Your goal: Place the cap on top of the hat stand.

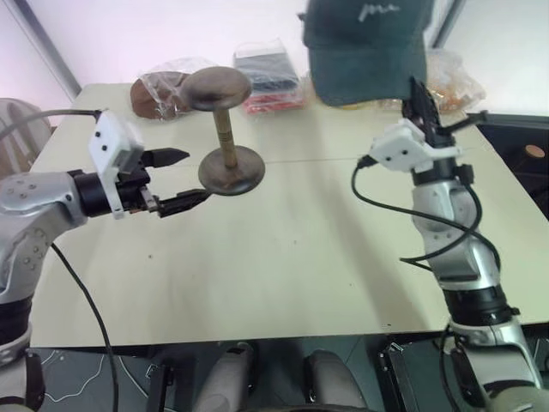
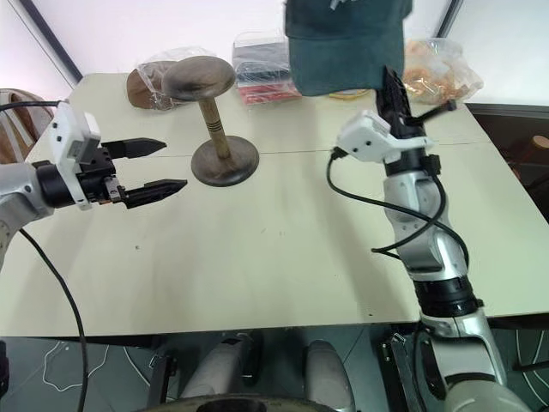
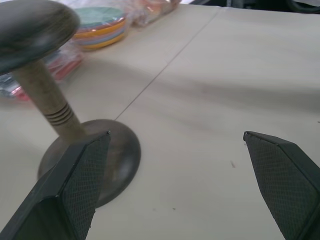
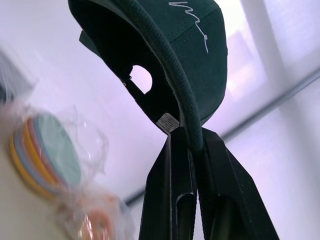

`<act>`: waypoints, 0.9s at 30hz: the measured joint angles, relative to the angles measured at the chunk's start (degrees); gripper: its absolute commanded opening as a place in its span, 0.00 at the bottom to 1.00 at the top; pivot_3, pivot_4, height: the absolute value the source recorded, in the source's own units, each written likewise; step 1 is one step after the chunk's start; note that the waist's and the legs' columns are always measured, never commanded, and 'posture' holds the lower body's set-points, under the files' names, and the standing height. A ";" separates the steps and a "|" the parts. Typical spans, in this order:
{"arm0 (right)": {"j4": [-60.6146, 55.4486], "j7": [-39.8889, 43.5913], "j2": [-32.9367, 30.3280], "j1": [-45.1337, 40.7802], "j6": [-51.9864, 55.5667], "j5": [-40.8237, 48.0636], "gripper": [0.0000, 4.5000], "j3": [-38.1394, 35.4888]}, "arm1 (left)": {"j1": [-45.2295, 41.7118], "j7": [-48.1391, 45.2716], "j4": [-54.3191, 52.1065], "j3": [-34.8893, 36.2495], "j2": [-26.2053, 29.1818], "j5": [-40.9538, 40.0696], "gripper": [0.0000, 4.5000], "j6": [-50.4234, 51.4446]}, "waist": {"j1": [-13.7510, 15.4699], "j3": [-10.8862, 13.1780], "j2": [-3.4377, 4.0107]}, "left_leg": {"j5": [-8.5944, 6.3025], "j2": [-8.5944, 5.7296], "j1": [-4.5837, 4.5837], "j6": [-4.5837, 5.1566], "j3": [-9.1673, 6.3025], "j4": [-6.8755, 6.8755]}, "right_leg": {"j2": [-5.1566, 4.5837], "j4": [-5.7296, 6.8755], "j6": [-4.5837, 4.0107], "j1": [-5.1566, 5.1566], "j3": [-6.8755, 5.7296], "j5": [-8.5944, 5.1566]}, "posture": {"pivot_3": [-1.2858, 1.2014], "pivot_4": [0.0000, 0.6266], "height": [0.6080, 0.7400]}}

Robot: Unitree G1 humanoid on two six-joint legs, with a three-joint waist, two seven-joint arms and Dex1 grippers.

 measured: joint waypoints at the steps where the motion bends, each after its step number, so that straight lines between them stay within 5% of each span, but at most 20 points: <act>1: 0.03 0.61 1.28 -0.94 0.29 0.00 0.01 0.85 | 0.49 0.18 -0.05 0.43 0.00 0.12 1.00 0.00 | 0.00 0.00 0.00 | 0.01 0.00 0.00 -0.02 0.00 0.00 | 0.00 0.00 0.00 0.00 0.00 0.00 | 0.52 0.24 1.00; 27: 6.43 2.18 15.52 -8.32 -4.19 -1.17 0.01 13.15 | 5.21 5.83 -2.65 4.84 -0.95 -0.42 1.00 0.24 | -0.13 0.05 -0.04 | 0.17 0.00 0.00 -0.28 -0.02 -0.08 | 0.04 0.07 0.00 -0.14 0.00 0.00 | 0.52 0.24 1.00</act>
